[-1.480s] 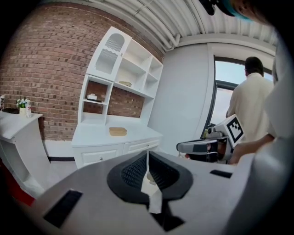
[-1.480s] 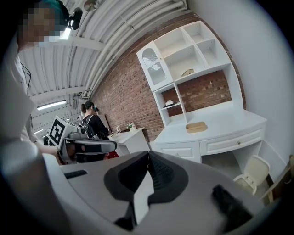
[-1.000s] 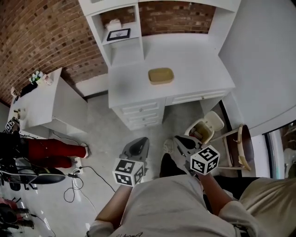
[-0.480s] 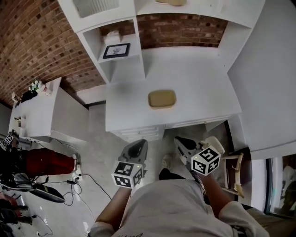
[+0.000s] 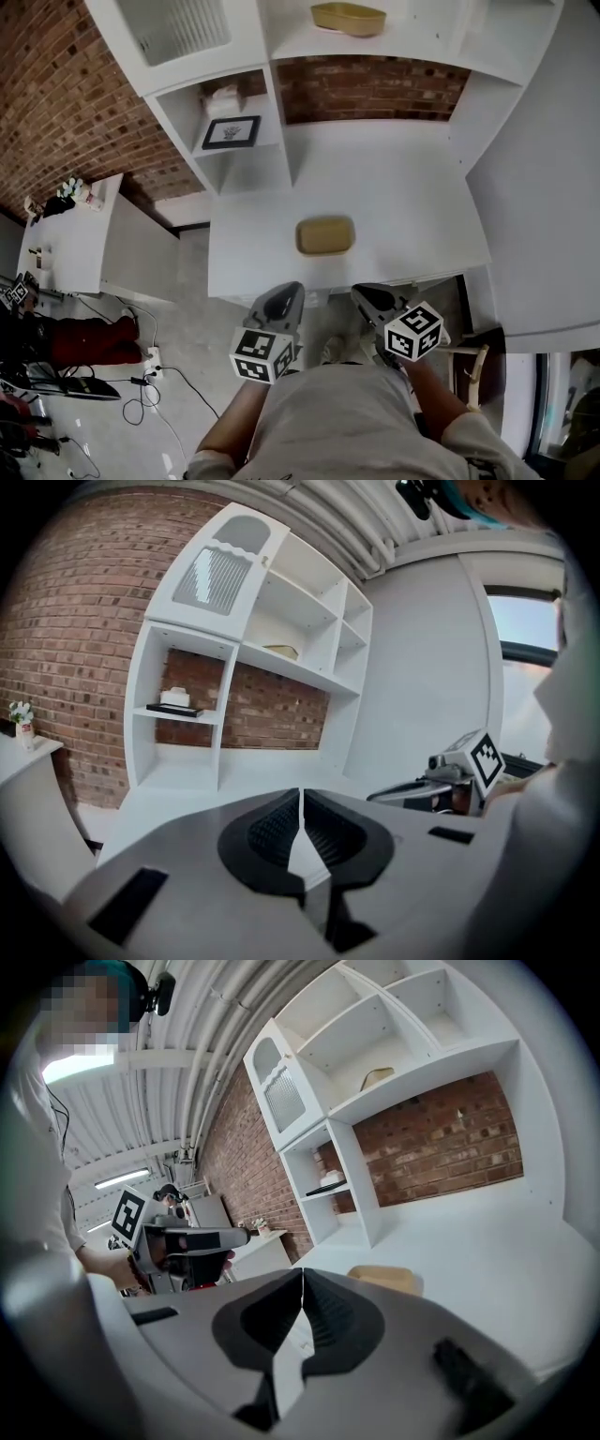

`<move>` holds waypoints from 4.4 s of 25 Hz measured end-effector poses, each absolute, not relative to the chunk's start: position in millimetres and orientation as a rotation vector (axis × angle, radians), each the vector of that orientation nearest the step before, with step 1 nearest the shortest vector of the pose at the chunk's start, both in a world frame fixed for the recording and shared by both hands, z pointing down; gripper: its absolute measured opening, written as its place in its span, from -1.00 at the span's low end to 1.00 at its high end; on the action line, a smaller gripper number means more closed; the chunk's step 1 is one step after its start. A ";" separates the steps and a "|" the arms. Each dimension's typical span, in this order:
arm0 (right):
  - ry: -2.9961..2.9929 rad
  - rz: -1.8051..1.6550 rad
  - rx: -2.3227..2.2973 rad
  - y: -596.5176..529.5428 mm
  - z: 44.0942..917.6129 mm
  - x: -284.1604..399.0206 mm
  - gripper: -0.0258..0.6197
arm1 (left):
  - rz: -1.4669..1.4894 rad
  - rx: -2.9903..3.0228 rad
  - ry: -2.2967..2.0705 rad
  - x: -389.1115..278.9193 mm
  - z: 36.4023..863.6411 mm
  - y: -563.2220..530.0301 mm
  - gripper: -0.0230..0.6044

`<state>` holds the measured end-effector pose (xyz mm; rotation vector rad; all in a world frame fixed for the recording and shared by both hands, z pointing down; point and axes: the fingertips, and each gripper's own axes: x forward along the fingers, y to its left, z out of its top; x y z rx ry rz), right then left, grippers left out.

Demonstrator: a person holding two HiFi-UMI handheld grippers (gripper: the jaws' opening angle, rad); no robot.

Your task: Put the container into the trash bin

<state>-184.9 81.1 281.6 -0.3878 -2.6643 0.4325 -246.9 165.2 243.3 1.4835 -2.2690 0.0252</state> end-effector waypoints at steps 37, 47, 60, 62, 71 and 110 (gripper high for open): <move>-2.584 0.492 0.033 12.8 334.8 -286.3 -0.83 | 0.057 1.571 -2.044 -379.2 301.2 116.4 -0.84; -2.517 0.487 0.116 -10.4 367.8 -306.8 -0.83 | 0.078 1.572 -1.977 -401.8 328.7 106.8 -0.84; -2.457 0.467 0.206 -38.6 409.1 -317.8 -0.83 | 0.111 1.558 -1.902 -410.2 366.0 93.8 -0.84; -2.445 0.452 0.224 -43.2 415.8 -318.1 -0.83 | 0.114 1.554 -1.901 -410.8 369.2 92.3 -0.84; -2.368 0.478 0.251 -54.5 453.7 -318.6 -0.68 | 0.115 1.533 -1.891 -413.9 383.1 85.5 -0.84; -2.272 0.580 0.382 -60.2 479.7 -323.6 -0.81 | 0.100 1.549 -1.848 -424.8 389.5 98.0 -0.84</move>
